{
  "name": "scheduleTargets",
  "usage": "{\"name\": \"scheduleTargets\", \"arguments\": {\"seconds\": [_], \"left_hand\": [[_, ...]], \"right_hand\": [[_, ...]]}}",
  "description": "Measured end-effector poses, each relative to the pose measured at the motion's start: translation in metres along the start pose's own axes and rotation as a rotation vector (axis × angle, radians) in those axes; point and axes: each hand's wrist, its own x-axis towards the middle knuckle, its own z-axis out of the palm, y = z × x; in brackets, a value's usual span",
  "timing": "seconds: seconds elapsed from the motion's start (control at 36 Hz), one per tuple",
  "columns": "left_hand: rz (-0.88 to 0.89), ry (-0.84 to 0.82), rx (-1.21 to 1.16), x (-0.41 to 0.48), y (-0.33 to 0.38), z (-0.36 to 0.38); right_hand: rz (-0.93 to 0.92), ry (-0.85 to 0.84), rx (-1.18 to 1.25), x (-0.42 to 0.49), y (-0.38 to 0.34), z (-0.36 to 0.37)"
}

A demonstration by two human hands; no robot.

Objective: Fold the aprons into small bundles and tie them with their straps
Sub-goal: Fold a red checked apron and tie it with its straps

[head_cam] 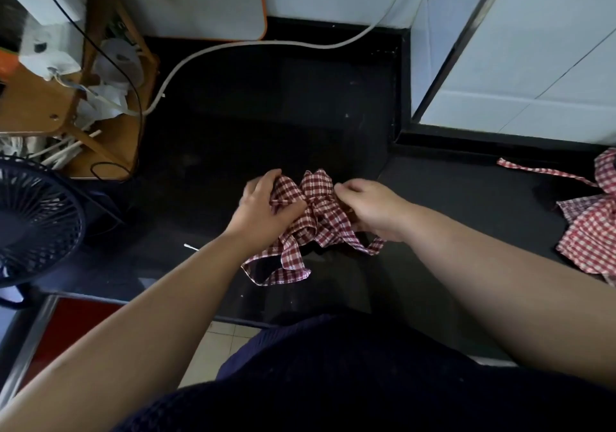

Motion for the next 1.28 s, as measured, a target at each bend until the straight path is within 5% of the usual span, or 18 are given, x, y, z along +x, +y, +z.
{"name": "scheduleTargets", "arguments": {"seconds": [0.08, 0.25, 0.36, 0.5, 0.64, 0.81, 0.92, 1.06, 1.19, 1.28], "left_hand": [[-0.098, -0.112, -0.114, -0.003, -0.003, -0.001], [-0.202, -0.064, -0.299, -0.004, -0.014, -0.008], [-0.295, -0.081, -0.569, -0.005, -0.013, -0.011], [-0.310, 0.098, -0.637, -0.008, -0.010, -0.021], [-0.286, 0.182, -0.658, -0.006, -0.011, -0.035], [-0.209, 0.184, -0.568, -0.006, -0.004, -0.048], [-0.180, 0.197, -0.525, -0.008, -0.003, -0.052], [-0.147, 0.157, -0.499, -0.006, -0.007, -0.054], [-0.145, 0.137, -0.466, -0.010, -0.005, -0.055], [-0.126, 0.107, -0.468, -0.011, -0.002, -0.054]], "right_hand": [[0.024, -0.084, 0.071, -0.007, 0.002, 0.009], [-0.079, -0.207, -0.238, -0.017, 0.008, 0.020], [-0.211, -0.030, -0.204, -0.023, -0.003, 0.028], [-0.267, 0.199, -0.335, -0.033, -0.014, 0.030], [-0.284, 0.110, -0.195, -0.047, -0.016, 0.045], [-0.606, 0.512, -0.660, -0.051, -0.010, 0.079], [-0.590, 0.580, -0.567, -0.058, -0.009, 0.086], [-0.338, 0.349, -0.252, -0.063, -0.013, 0.085], [-0.495, 0.618, -0.345, -0.067, -0.008, 0.094], [-0.505, 0.597, -0.246, -0.070, -0.008, 0.098]]}}
